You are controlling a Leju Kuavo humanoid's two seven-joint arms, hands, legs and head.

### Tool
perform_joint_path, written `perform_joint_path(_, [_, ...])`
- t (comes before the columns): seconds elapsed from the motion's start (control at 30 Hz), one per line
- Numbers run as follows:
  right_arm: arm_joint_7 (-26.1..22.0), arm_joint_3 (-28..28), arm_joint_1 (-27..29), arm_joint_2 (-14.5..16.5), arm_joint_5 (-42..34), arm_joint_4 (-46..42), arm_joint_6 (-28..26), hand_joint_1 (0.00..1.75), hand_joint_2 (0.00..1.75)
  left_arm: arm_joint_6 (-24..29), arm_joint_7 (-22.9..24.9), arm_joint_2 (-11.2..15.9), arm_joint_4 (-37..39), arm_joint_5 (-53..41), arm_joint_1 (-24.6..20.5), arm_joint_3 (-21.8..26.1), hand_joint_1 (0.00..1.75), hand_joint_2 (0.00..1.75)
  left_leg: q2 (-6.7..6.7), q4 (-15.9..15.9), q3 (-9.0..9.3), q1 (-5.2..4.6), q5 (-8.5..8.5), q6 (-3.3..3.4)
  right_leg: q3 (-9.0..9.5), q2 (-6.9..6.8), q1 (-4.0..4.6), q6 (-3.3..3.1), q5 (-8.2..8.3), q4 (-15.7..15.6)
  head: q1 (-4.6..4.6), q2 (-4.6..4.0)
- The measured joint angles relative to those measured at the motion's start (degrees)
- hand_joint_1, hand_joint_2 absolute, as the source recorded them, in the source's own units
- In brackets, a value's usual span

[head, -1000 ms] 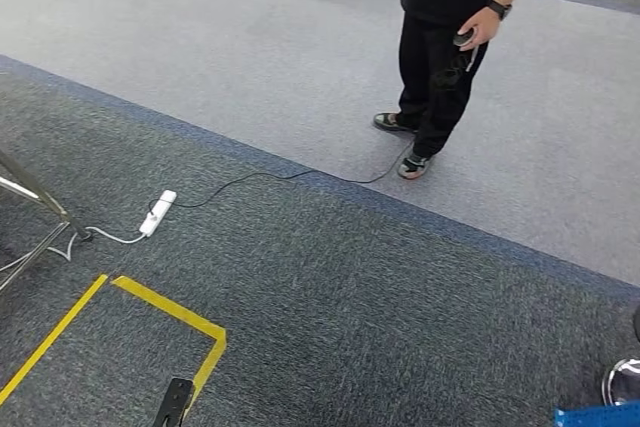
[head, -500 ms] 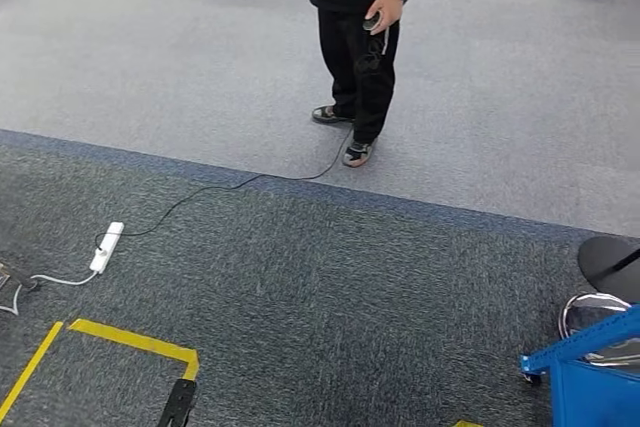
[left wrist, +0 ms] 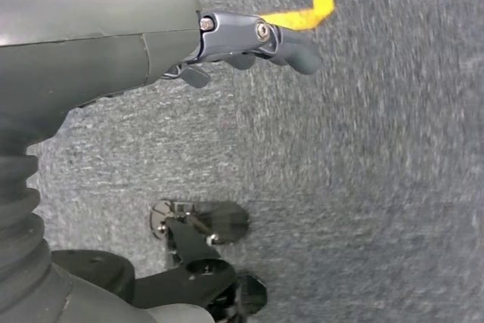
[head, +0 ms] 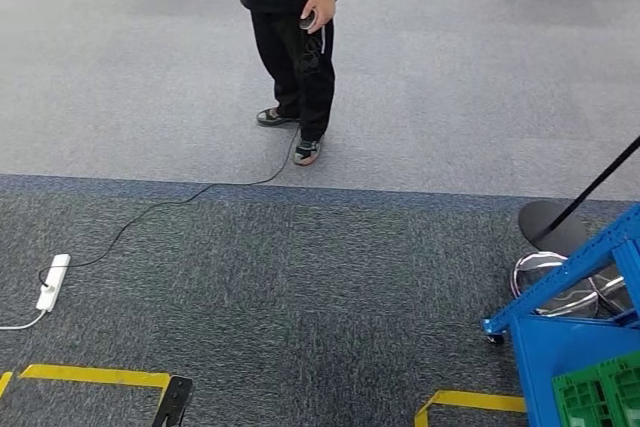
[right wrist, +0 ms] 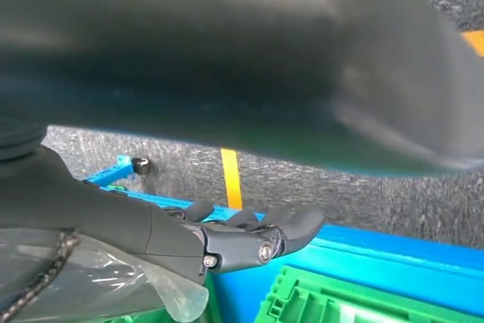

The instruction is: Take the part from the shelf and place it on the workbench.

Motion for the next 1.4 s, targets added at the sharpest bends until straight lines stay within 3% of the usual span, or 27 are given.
perform_joint_path(0.07, [-0.03,0.03,-0.04,-0.04,-0.01,0.0,0.0,0.0,0.0,0.14,-0.04,-0.02,0.0,-0.03,0.12,0.0,0.0,1.75,1.86,0.04,-0.17,-0.11,-0.03,0.05,-2.6,-0.91,-0.17,0.41,-2.5,6.18,0.05,0.0])
perform_joint_path(0.1, [-0.03,0.03,0.05,-0.09,-0.04,0.0,-0.01,0.0,0.0,0.3,-0.04,-0.03,0.0,-0.06,0.13,0.0,0.0,1.75,2.7,0.07,-0.21,-0.1,-0.06,0.01,-2.49,-1.13,-0.28,0.6,-2.29,6.61,0.05,0.0])
perform_joint_path(0.13, [-0.02,0.02,0.14,-0.15,-0.06,0.0,-0.01,0.0,0.0,0.49,-0.04,-0.05,0.0,-0.09,0.11,0.0,0.0,1.75,3.45,0.12,-0.21,-0.05,-0.12,-0.1,-1.16,-1.46,-0.39,0.78,-1.1,4.71,0.06,0.0])
perform_joint_path(0.17, [0.0,0.02,0.19,-0.2,-0.07,-0.01,-0.01,0.0,0.0,0.66,-0.04,-0.08,0.0,-0.12,0.08,0.0,0.0,1.75,4.14,0.26,-0.18,0.02,-0.25,-0.32,1.2,-2.21,-0.5,0.94,0.63,0.91,0.07,0.0])
perform_joint_path(0.23, [0.02,0.02,0.04,-0.22,-0.08,-0.01,-0.01,0.0,0.0,0.81,-0.08,-0.07,0.0,-0.14,-0.01,0.0,0.0,1.75,5.29,0.81,-0.14,-0.19,-0.75,-1.05,5.64,-4.52,-0.46,0.7,2.79,-6.4,0.08,0.0])
perform_joint_path(0.3, [0.01,0.04,-0.09,-0.19,-0.09,0.0,-0.01,0.0,0.0,0.86,-0.19,-0.06,0.0,-0.14,-0.15,0.0,0.0,1.75,6.21,1.21,0.03,-0.45,-1.11,-1.76,7.14,-5.28,-0.27,-0.22,2.97,-8.74,-0.04,0.0])
perform_joint_path(0.37, [0.03,0.06,0.04,-0.19,-0.12,0.0,-0.01,0.0,0.0,0.95,-0.33,-0.12,0.0,-0.13,-0.36,0.0,0.0,1.75,6.63,1.37,0.26,-0.22,-1.39,-2.36,7.04,-4.06,-0.24,-1.17,3.16,-8.73,-0.17,0.0])
perform_joint_path(0.43, [0.04,0.07,0.06,-0.19,-0.14,0.0,-0.01,0.0,0.0,1.0,-0.51,-0.17,0.0,-0.11,-0.47,0.0,0.0,1.75,4.56,3.69,-0.55,0.12,-3.33,-2.93,6.96,-2.95,-0.31,-1.9,3.46,-8.88,-0.27,0.0])
perform_joint_path(0.5, [0.03,0.08,-0.13,-0.2,-0.14,-0.01,-0.02,0.0,0.0,0.97,-0.75,-0.18,0.0,-0.1,-0.3,0.0,0.0,1.75,1.9,10.57,-3.47,0.27,-7.18,-3.15,6.89,-1.63,-0.26,-2.46,3.64,-8.92,-0.4,0.0])
perform_joint_path(0.57, [0.03,0.08,-0.19,-0.2,-0.15,-0.02,-0.03,0.0,0.0,0.95,-0.9,-0.18,0.0,-0.08,-0.07,0.0,0.0,1.75,1.22,17.48,-6.68,0.27,-9.54,-3.01,6.85,-0.05,-0.01,-2.72,3.7,-8.89,-0.4,0.0])
perform_joint_path(0.6, [0.03,0.08,-0.13,-0.2,-0.16,-0.02,-0.03,0.0,0.0,0.96,-0.93,-0.18,0.0,-0.08,-0.03,0.0,0.0,1.75,1.11,18.37,-7.25,0.24,-9.08,-2.82,6.89,0.78,0.12,-2.75,3.71,-8.87,-0.4,0.0])
perform_joint_path(0.67, [0.05,0.09,-0.01,-0.19,-0.16,-0.02,-0.02,0.0,0.0,1.0,-0.99,-0.17,0.0,-0.06,-0.05,0.0,0.0,1.75,0.32,13.41,-5.45,0.07,-5.05,-2.1,7.05,2.46,0.26,-2.75,3.72,-8.85,-0.39,0.0])
perform_joint_path(0.73, [0.03,0.1,-0.03,-0.08,-0.16,-0.01,-0.01,0.0,0.0,1.11,-1.05,-0.02,0.0,-0.04,-0.04,0.04,0.0,1.75,-2.25,5.78,-2.42,-0.13,-1.32,-1.23,7.0,4.02,0.27,-2.58,3.77,-8.78,-0.36,0.0])
perform_joint_path(0.8, [0.02,0.14,-0.01,0.02,-0.16,0.0,-0.01,0.0,0.0,1.25,-1.07,0.11,0.0,-0.04,-0.11,0.1,0.0,1.75,-3.78,2.38,-1.14,-0.27,-0.59,-0.81,6.54,5.27,0.11,-2.08,3.99,-8.72,-0.39,0.0])
perform_joint_path(0.87, [0.02,0.19,0.22,0.01,-0.16,0.0,-0.01,0.0,0.0,1.36,-1.07,0.01,0.0,-0.04,-0.25,0.14,0.0,1.75,-2.78,1.53,-0.91,-0.19,-0.47,-0.65,6.01,5.92,-0.05,-1.41,4.21,-8.79,-0.4,0.0])
perform_joint_path(0.93, [0.02,0.22,0.31,-0.02,-0.16,0.0,-0.01,0.0,0.0,1.46,-1.08,-0.12,0.0,-0.04,-0.3,0.15,0.0,1.75,-1.39,0.49,-0.57,0.03,0.07,-0.31,4.79,3.55,0.13,-0.98,3.01,-7.04,-0.11,0.0])
perform_joint_path(1.0, [0.01,0.31,0.03,-0.04,-0.15,0.0,-0.01,0.0,0.0,1.49,-1.09,-0.18,0.0,-0.03,-0.18,0.17,0.0,1.75,0.28,0.01,-0.45,0.03,0.28,-0.03,1.74,0.23,0.19,-0.62,-0.34,-1.01,0.22,0.0])
perform_joint_path(1.07, [-0.03,0.4,-0.06,-0.05,-0.15,0.0,-0.01,0.0,0.0,1.45,-1.09,-0.21,0.0,-0.03,-0.02,0.21,0.0,1.75,2.02,0.06,-0.52,-0.05,0.19,0.05,-1.32,-0.8,-0.05,-0.1,-2.91,5.5,0.34,0.0])
perform_joint_path(1.1, [-0.04,0.43,0.03,-0.08,-0.16,0.0,-0.01,0.0,0.0,1.44,-1.09,-0.25,0.0,-0.03,-0.01,0.22,0.0,1.75,2.82,0.1,-0.52,-0.03,0.11,-0.02,-1.62,-1.04,-0.18,0.17,-2.76,6.38,0.35,0.0])
perform_joint_path(1.13, [-0.03,0.43,0.13,-0.11,-0.16,0.0,-0.01,0.0,0.0,1.44,-1.09,-0.28,0.0,-0.03,-0.03,0.23,0.0,1.75,3.54,0.19,-0.5,0.05,0.0,-0.17,-0.72,-1.37,-0.31,0.41,-1.55,4.89,0.36,0.0])
perform_joint_path(1.2, [-0.03,0.44,0.14,-0.19,-0.16,0.0,-0.01,0.0,0.0,1.44,-1.09,-0.34,0.0,-0.02,-0.05,0.24,0.0,1.75,4.86,0.63,-0.43,0.16,-0.41,-0.76,3.48,-3.38,-0.42,0.79,1.73,-2.66,0.39,0.0])
perform_joint_path(1.27, [-0.05,0.46,-0.07,-0.19,-0.14,0.0,-0.01,0.0,0.0,1.44,-1.09,-0.32,0.0,-0.02,-0.09,0.25,0.0,1.75,5.92,1.28,-0.38,-0.04,-0.93,-1.52,6.57,-4.93,-0.3,0.26,3.16,-8.08,0.29,0.0])
perform_joint_path(1.3, [-0.05,0.47,-0.13,-0.18,-0.14,0.0,-0.01,0.0,0.0,1.44,-1.1,-0.31,0.0,-0.02,-0.13,0.26,0.0,1.75,6.36,1.47,-0.34,-0.16,-1.07,-1.8,6.93,-5.02,-0.15,-0.21,3.04,-8.71,0.21,0.0])
perform_joint_path(1.37, [-0.06,0.47,0.01,-0.17,-0.14,0.0,-0.01,0.0,0.0,1.44,-1.1,-0.33,0.0,-0.02,-0.27,0.27,0.0,1.75,7.08,1.59,-0.16,-0.09,-1.24,-2.23,6.82,-3.79,-0.11,-1.16,3.22,-8.59,0.07,-0.01])
perform_joint_path(1.4, [-0.05,0.47,0.1,-0.17,-0.14,0.0,-0.01,0.0,0.0,1.44,-1.1,-0.34,0.0,-0.02,-0.35,0.27,0.0,1.75,6.45,2.07,-0.24,0.08,-1.78,-2.51,6.77,-3.26,-0.15,-1.52,3.31,-8.61,0.06,-0.01])
